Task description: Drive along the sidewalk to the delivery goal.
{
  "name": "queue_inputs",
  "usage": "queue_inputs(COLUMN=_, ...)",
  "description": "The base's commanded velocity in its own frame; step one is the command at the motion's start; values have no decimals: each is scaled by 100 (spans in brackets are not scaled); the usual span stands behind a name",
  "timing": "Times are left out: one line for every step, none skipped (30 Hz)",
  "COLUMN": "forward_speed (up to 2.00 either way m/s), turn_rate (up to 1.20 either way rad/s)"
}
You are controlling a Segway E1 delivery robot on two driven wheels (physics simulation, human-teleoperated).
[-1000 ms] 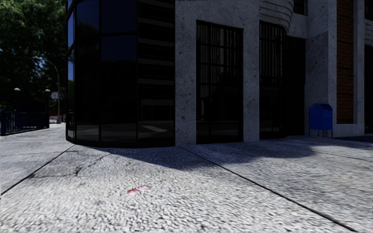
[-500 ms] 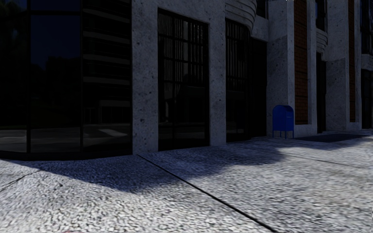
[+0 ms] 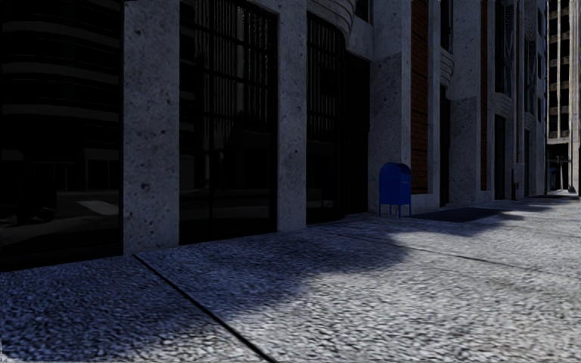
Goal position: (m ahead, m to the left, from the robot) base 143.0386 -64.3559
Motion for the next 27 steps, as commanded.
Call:
queue_inputs(forward_speed=135, turn_rate=-56)
queue_inputs(forward_speed=135, turn_rate=-56)
queue_inputs(forward_speed=135, turn_rate=-56)
queue_inputs(forward_speed=135, turn_rate=-56)
queue_inputs(forward_speed=135, turn_rate=-56)
queue_inputs(forward_speed=139, turn_rate=-56)
queue_inputs(forward_speed=139, turn_rate=-56)
queue_inputs(forward_speed=145, turn_rate=-56)
queue_inputs(forward_speed=150, turn_rate=-56)
queue_inputs(forward_speed=152, turn_rate=-56)
queue_inputs(forward_speed=152, turn_rate=-56)
queue_inputs(forward_speed=153, turn_rate=-56)
queue_inputs(forward_speed=154, turn_rate=-56)
queue_inputs(forward_speed=156, turn_rate=-56)
queue_inputs(forward_speed=156, turn_rate=-56)
queue_inputs(forward_speed=156, turn_rate=-56)
queue_inputs(forward_speed=158, turn_rate=-56)
queue_inputs(forward_speed=159, turn_rate=-56)
queue_inputs(forward_speed=159, turn_rate=-56)
queue_inputs(forward_speed=161, turn_rate=-56)
queue_inputs(forward_speed=163, turn_rate=-56)
queue_inputs(forward_speed=164, turn_rate=-56)
queue_inputs(forward_speed=164, turn_rate=-56)
queue_inputs(forward_speed=164, turn_rate=-56)
queue_inputs(forward_speed=165, turn_rate=-56)
queue_inputs(forward_speed=165, turn_rate=-56)
queue_inputs(forward_speed=166, turn_rate=-56)
